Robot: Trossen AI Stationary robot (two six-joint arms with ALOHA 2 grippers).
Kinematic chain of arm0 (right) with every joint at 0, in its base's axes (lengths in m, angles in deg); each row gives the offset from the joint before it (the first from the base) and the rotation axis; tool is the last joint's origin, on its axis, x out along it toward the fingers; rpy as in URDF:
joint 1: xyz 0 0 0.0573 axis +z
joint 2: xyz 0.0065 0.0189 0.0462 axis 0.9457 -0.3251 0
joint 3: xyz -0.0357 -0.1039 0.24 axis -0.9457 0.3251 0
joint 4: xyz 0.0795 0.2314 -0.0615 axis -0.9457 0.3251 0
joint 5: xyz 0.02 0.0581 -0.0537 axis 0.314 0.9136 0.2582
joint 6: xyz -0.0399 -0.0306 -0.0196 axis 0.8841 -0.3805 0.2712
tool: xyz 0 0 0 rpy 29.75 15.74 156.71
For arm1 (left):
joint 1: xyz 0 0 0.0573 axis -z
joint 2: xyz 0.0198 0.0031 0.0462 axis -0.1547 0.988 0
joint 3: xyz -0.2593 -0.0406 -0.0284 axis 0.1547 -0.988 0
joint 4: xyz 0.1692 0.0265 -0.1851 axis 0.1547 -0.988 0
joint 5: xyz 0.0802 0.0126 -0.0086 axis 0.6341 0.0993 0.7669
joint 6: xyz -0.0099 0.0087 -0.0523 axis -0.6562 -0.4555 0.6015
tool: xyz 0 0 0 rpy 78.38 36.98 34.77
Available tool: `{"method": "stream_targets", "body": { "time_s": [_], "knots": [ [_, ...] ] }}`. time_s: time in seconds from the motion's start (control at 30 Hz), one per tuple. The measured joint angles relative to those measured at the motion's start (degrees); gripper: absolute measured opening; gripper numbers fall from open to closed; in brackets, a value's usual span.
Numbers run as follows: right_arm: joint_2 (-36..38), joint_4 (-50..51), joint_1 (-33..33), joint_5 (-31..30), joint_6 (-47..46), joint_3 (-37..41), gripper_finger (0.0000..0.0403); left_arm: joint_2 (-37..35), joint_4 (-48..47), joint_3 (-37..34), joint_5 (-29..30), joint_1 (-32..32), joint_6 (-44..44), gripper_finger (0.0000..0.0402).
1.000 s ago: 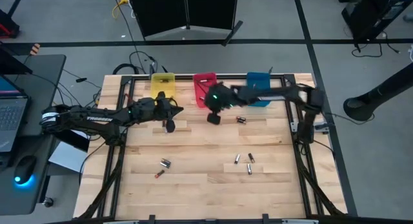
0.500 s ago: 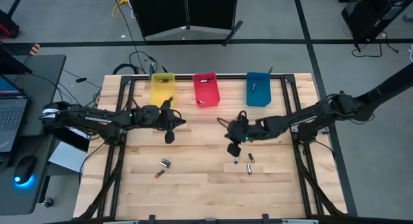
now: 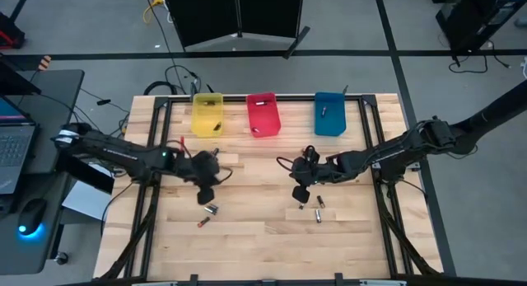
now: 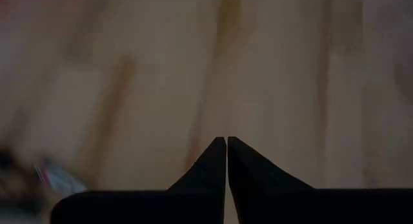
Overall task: Sort batteries
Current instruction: Put the bottom orange battery into the blue bin
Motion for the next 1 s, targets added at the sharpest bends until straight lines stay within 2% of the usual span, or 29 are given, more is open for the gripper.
{"method": "stream_targets", "body": {
  "time_s": [0.1, 0.2, 0.33, 0.53, 0.73, 0.9, 1.0],
  "knots": [
    [0.0, 0.0, -0.3, 0.0, 1.2, 0.0, 0.0019, 0.0, -7.7, 1.6, -2.2, 5.2, 10.7, 0.0025],
    [0.0, 0.0, -0.5, 0.0, 2.9, 0.0, 0.0017, 0.0, -10.2, 2.2, -4.0, 10.5, 21.4, 0.0025],
    [0.0, 0.0, -1.0, 0.0, 4.3, 0.0, 0.0014, 1.6, -10.6, 2.2, -5.3, 17.9, 34.8, 0.0025],
    [0.0, 0.0, -1.7, 0.0, 6.9, 0.0, 0.0023, 8.3, -7.5, 2.2, -5.1, 26.5, 50.0, 0.0029],
    [0.0, 0.0, -2.2, 0.0, 9.5, 0.0, 0.0015, 14.5, 0.9, 2.3, -5.1, 30.1, 56.8, 0.0066],
    [0.0, 0.0, -2.3, 0.0, 10.4, 0.0, 0.0017, 18.5, -3.4, 5.0, -4.9, 30.6, 57.5, 0.0119],
    [0.0, 0.0, -2.3, 0.0, 10.7, 0.0, 0.0023, 20.7, -7.1, 7.1, -2.5, 30.6, 57.5, 0.0147]
  ]
}}
